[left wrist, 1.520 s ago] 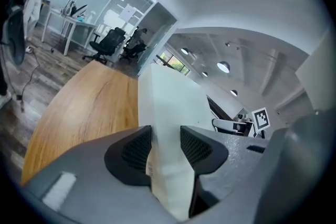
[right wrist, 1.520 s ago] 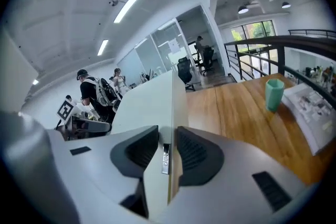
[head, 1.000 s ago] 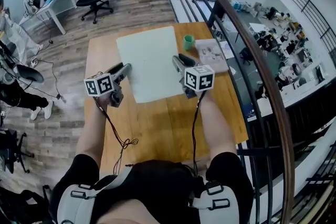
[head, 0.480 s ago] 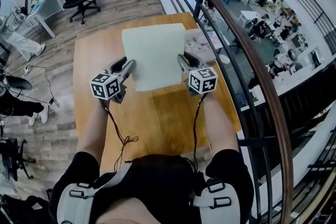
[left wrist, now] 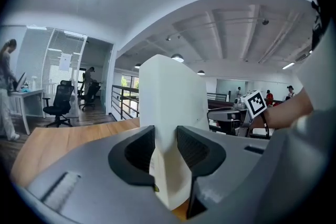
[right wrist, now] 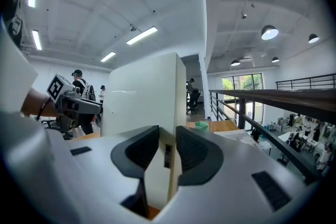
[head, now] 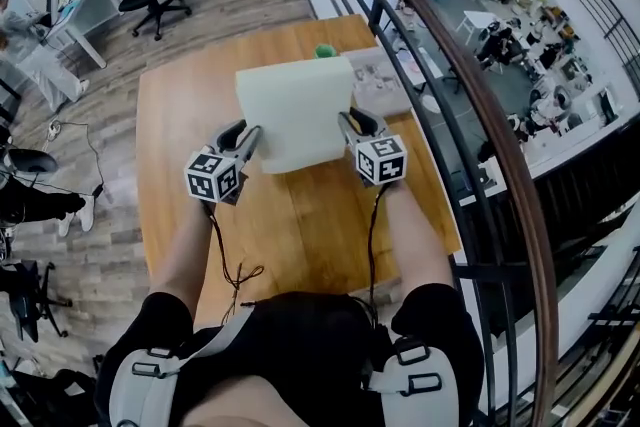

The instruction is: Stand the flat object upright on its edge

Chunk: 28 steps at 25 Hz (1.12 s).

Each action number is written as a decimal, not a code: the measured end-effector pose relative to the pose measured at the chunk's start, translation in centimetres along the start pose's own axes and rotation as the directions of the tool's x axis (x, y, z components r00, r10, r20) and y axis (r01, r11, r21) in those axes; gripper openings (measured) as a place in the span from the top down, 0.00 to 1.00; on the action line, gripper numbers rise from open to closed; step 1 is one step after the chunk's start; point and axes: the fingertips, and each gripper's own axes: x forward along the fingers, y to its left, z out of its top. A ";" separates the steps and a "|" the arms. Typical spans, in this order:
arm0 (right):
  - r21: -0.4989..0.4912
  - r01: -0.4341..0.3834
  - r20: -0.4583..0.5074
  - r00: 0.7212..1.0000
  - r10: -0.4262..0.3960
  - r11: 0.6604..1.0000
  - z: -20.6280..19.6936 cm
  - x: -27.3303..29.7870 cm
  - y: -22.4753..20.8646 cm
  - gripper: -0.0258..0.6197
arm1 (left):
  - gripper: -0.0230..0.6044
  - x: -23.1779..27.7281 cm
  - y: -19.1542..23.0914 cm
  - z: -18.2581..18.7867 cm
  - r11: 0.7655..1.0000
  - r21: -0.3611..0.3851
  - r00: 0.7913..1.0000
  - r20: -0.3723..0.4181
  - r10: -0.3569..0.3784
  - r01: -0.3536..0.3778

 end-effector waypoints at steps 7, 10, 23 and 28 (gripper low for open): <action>-0.007 0.006 -0.016 1.000 -0.006 1.000 -1.8 0.2 0.3 0.79 | 0.76 -0.2 -0.1 -2.2 0.999 0.043 0.998 -0.048 0.029 -0.027; -0.008 0.009 -0.004 1.000 -0.009 1.000 -2.2 0.0 0.7 0.79 | 0.78 -0.6 -0.2 -3.8 1.000 0.014 0.997 -0.069 0.020 -0.019; 0.040 0.038 -0.021 0.999 -0.038 0.998 -3.2 -0.4 0.1 0.79 | 0.78 -0.9 -1.2 -4.6 0.999 0.024 0.995 -0.091 0.049 -0.047; 0.031 0.064 -0.017 0.998 -0.063 0.997 -2.5 -1.4 0.8 0.79 | 0.78 -1.7 -0.9 -4.4 0.994 -0.004 0.991 -0.079 0.107 -0.108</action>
